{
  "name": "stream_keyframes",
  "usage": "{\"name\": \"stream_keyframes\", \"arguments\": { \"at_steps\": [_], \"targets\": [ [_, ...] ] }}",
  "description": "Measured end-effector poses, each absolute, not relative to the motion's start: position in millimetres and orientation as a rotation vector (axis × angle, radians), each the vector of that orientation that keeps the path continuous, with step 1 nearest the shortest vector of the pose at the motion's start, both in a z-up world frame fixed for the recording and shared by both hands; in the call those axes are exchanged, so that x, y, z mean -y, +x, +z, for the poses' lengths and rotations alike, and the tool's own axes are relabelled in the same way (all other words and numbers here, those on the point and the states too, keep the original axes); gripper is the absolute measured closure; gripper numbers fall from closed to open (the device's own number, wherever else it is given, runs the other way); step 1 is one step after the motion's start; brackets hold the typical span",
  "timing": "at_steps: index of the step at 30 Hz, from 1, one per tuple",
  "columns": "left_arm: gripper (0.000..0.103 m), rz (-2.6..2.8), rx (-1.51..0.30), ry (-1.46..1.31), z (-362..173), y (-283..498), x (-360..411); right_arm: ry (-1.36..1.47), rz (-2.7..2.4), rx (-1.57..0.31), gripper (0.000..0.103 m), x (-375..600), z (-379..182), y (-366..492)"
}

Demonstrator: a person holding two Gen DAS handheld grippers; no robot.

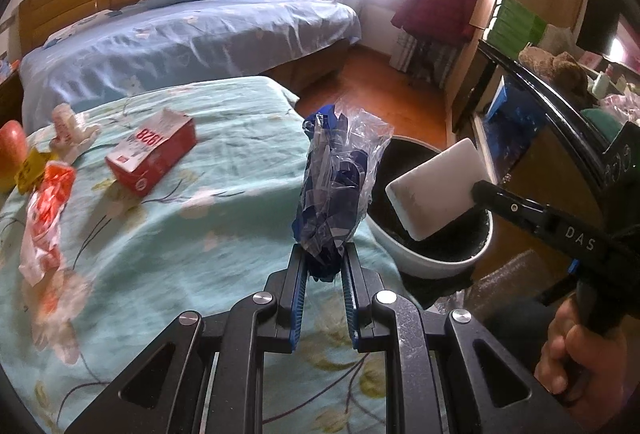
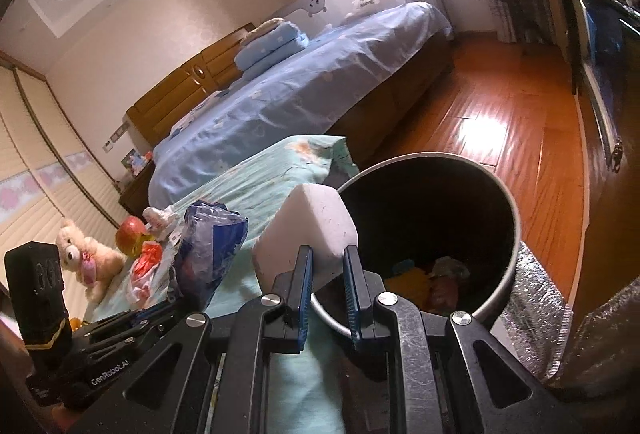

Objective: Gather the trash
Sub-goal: 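Carry the foam block and blue bag over the trash bin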

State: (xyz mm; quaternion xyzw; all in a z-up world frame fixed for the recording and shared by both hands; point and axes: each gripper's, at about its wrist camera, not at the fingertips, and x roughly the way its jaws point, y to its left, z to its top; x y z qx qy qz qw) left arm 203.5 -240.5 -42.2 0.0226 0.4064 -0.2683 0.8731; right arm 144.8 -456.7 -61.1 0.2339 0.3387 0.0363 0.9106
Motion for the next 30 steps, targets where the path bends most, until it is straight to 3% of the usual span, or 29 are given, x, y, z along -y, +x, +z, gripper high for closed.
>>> {"name": "stream_keyframes", "arguments": {
  "at_steps": [30],
  "targets": [
    [0.087, -0.600, -0.899, 0.078, -57.9, 244.7, 313.5, 0.474, -0.062, -0.758, 0.087, 499.8, -84.4, 163.0]
  ]
}}
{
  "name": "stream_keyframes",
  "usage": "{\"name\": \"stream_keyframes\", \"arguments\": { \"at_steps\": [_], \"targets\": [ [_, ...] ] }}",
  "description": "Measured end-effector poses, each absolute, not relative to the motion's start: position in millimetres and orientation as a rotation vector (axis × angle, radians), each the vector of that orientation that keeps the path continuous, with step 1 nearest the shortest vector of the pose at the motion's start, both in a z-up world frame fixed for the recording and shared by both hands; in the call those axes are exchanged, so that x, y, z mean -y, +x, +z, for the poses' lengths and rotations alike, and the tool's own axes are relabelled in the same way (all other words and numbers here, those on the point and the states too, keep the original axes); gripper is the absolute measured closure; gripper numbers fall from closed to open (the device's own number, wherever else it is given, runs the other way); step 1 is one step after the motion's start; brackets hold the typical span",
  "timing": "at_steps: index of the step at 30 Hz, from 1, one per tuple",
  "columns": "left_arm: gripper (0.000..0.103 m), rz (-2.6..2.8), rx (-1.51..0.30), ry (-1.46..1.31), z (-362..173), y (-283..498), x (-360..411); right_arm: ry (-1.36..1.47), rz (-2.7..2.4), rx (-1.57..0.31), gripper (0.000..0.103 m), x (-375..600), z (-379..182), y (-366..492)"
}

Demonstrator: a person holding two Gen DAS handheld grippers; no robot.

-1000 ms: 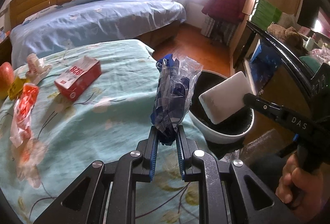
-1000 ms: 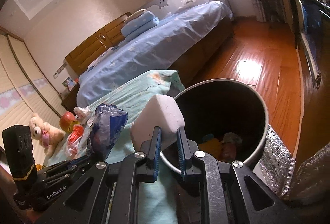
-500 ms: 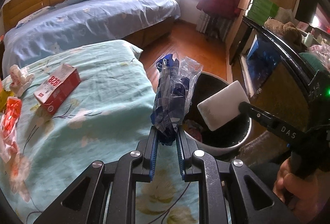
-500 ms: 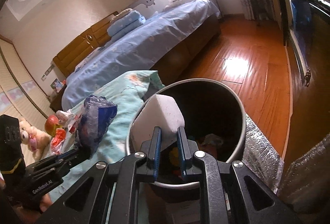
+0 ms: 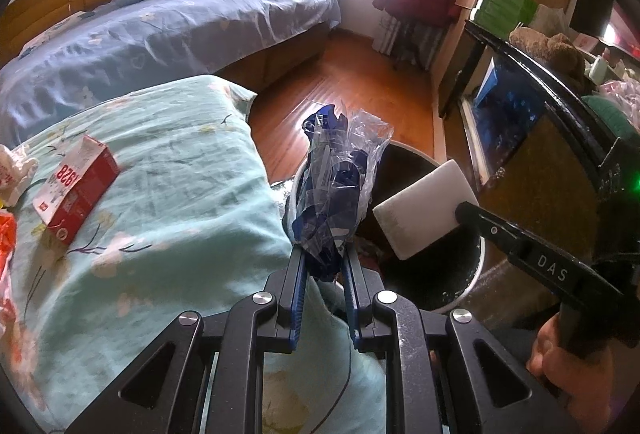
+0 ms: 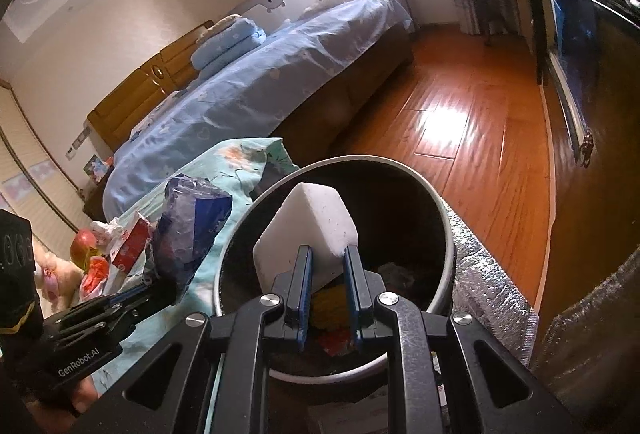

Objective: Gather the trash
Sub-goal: 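Carry the foam block and blue bag over the trash bin, then open both grippers to drop the foam block and blue bag into the bin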

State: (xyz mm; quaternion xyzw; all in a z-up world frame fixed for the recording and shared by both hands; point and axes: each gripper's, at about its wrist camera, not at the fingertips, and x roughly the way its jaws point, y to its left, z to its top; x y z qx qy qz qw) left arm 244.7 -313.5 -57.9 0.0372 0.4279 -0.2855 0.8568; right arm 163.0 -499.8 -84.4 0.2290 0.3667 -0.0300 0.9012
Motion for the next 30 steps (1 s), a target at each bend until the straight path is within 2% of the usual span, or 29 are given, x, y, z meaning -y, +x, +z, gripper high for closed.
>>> {"name": "stream_keyframes", "arguments": {
  "at_steps": [14, 18, 22, 26, 30],
  "targets": [
    [0.085, -0.599, -0.913, 0.082, -60.6, 254.5, 328.3, 0.465, -0.085, -0.793, 0.085, 500.9, -87.7, 172.7],
    [0.080, -0.598, -0.915, 0.078, -60.6, 254.7, 328.5, 0.467, -0.092, -0.795, 0.081, 502.3, -87.8, 173.0],
    [0.073, -0.596, -0.905, 0.075, -59.0, 252.3, 326.4, 0.479, -0.095, -0.794, 0.072, 504.6, -88.1, 171.9],
    [0.067, -0.573, -0.893, 0.056, -57.3, 246.3, 313.3, 0.481, -0.091, -0.787, 0.051, 503.1, -86.1, 168.7],
    [0.061, -0.532, -0.879, 0.035, -55.5, 237.7, 292.8, 0.466, -0.082, -0.771, 0.037, 495.3, -81.7, 166.3]
  ]
}}
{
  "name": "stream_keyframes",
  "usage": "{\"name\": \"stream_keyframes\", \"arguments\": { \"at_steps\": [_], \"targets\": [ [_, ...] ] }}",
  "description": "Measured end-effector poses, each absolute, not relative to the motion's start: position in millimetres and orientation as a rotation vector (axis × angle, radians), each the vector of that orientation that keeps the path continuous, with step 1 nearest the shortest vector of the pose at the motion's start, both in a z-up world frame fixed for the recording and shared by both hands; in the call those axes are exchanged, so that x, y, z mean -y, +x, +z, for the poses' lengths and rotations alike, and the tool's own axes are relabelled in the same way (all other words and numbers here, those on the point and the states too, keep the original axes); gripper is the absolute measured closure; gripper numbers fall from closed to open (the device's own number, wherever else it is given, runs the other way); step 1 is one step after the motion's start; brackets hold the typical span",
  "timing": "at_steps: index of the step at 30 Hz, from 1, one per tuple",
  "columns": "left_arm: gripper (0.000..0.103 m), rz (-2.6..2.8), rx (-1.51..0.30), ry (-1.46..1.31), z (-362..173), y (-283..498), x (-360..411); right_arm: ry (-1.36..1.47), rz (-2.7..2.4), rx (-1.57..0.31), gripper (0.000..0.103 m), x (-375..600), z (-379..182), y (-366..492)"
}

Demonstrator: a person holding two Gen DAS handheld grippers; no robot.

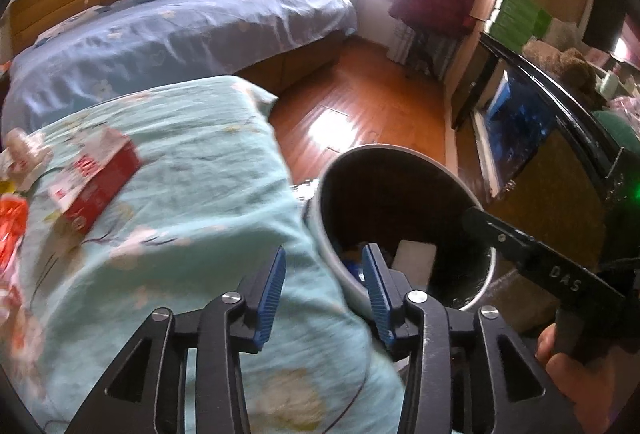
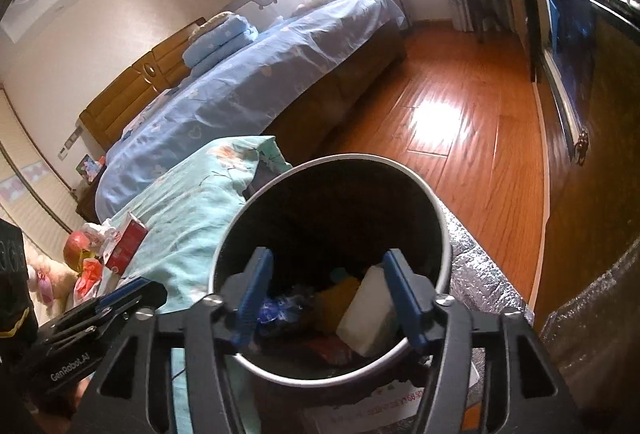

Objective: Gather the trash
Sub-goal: 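Open both grippers to drop the foam block and blue bag into the bin, then grasp the red-and-white plastic bag with the left gripper while the right grasps the white milk carton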

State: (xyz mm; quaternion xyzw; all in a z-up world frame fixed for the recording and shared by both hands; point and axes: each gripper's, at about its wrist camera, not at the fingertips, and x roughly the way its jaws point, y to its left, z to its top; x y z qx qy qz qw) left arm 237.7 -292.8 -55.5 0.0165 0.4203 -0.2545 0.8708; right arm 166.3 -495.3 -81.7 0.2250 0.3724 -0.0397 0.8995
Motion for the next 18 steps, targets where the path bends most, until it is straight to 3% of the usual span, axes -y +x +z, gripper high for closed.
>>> {"name": "stream_keyframes", "arguments": {
  "at_steps": [3, 18],
  "targets": [
    [0.058, -0.494, -0.871, 0.010, -54.7, 228.8, 274.8, 0.451, -0.056, -0.758, 0.026, 482.8, -77.3, 166.3],
    [0.058, -0.285, -0.840, -0.080, -47.6, 194.0, 176.3, 0.329, 0.096, -0.774, 0.023, 386.7, -71.0, 182.1]
  ]
}}
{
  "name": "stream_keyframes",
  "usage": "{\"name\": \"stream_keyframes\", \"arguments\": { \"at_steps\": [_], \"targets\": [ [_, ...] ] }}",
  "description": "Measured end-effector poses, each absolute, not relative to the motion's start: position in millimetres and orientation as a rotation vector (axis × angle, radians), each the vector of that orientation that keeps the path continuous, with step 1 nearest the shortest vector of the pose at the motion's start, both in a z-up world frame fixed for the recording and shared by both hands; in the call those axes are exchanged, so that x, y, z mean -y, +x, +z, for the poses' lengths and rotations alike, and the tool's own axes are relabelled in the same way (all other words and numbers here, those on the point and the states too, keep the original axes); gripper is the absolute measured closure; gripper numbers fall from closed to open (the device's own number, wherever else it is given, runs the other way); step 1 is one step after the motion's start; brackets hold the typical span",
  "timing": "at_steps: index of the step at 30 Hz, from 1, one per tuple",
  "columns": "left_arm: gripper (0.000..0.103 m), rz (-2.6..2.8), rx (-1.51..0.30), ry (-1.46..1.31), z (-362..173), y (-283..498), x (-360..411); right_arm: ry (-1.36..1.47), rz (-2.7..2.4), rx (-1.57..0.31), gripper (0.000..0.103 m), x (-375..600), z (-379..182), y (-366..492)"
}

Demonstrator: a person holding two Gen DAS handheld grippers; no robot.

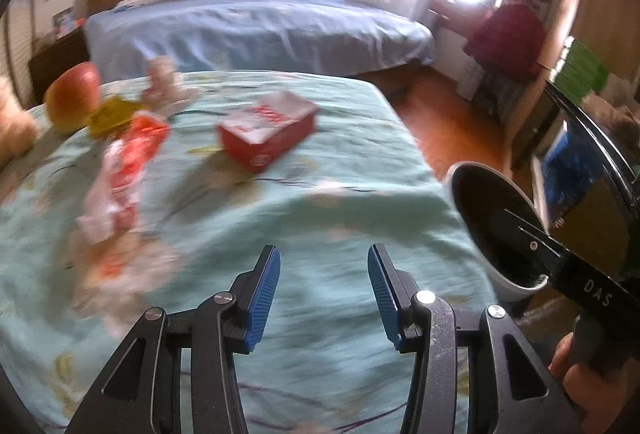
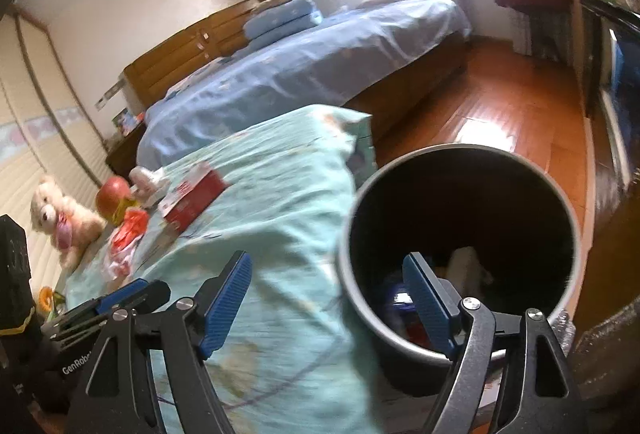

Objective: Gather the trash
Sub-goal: 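Grasp the red-and-white plastic bag with the left gripper while the right grasps the white milk carton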

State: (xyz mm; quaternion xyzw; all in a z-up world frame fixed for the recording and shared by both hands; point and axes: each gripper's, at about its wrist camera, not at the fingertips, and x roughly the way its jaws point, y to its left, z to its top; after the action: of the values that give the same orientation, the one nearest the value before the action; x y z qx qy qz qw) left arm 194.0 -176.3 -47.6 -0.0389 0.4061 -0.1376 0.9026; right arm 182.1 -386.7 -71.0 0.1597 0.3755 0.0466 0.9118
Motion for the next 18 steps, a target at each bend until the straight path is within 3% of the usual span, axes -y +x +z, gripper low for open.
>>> {"name": "stream_keyframes", "arguments": {
  "at_steps": [7, 18],
  "targets": [
    [0.058, -0.167, -0.821, -0.115, -43.2, 184.4, 135.0, 0.291, 0.162, -0.783, 0.018, 343.2, -66.6, 190.2],
    [0.057, -0.063, -0.793, -0.154, -39.0, 182.5, 93.5, 0.219, 0.249, -0.826, 0.018, 280.4, -70.5, 212.5]
  ]
}}
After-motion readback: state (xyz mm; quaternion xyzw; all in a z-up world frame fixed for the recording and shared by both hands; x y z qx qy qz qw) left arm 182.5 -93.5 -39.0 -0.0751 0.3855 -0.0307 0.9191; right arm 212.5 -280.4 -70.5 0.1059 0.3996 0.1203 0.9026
